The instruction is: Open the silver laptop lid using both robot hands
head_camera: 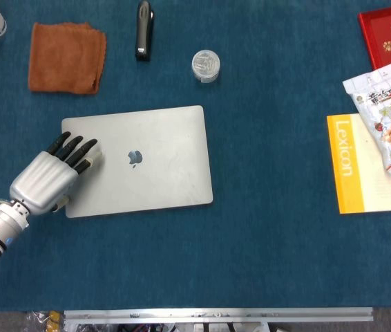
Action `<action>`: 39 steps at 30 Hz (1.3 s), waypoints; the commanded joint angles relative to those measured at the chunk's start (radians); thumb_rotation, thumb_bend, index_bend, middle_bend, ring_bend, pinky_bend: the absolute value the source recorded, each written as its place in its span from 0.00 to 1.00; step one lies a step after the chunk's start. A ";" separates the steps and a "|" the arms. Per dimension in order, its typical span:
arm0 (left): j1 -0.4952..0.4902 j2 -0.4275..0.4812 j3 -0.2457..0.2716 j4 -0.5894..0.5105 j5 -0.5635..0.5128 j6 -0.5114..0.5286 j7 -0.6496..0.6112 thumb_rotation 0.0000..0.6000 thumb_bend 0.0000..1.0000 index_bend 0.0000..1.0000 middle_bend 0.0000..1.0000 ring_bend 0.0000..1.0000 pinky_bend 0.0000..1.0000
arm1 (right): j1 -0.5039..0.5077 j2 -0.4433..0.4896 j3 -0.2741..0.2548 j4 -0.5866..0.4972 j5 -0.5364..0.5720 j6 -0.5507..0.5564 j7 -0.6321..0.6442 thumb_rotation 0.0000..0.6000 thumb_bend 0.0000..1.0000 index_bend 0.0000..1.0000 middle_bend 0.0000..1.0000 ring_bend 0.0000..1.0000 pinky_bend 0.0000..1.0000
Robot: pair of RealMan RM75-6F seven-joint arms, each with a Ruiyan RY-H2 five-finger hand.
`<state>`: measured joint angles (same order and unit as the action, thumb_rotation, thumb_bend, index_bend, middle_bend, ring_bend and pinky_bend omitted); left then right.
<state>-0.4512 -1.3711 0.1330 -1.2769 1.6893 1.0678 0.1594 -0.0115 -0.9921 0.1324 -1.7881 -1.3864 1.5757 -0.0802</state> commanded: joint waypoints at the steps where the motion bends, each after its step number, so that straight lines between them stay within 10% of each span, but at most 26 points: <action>1: -0.005 -0.003 -0.001 0.007 0.000 -0.001 -0.002 1.00 0.23 0.00 0.00 0.00 0.00 | -0.001 0.001 0.000 -0.004 0.002 0.002 -0.001 1.00 0.29 0.00 0.07 0.01 0.06; 33: -0.072 -0.033 -0.024 0.136 -0.010 -0.025 -0.052 1.00 0.23 0.00 0.00 0.00 0.00 | -0.064 0.002 -0.027 0.014 0.058 0.027 0.025 1.00 0.29 0.00 0.07 0.01 0.06; 39: -0.076 -0.042 -0.023 0.176 -0.015 -0.026 -0.068 1.00 0.23 0.00 0.00 0.00 0.00 | -0.036 0.017 0.000 -0.123 0.026 0.057 -0.109 1.00 0.29 0.00 0.07 0.01 0.06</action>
<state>-0.5267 -1.4111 0.1095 -1.1054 1.6748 1.0409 0.0942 -0.0455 -0.9829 0.1242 -1.8520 -1.3741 1.6214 -0.1060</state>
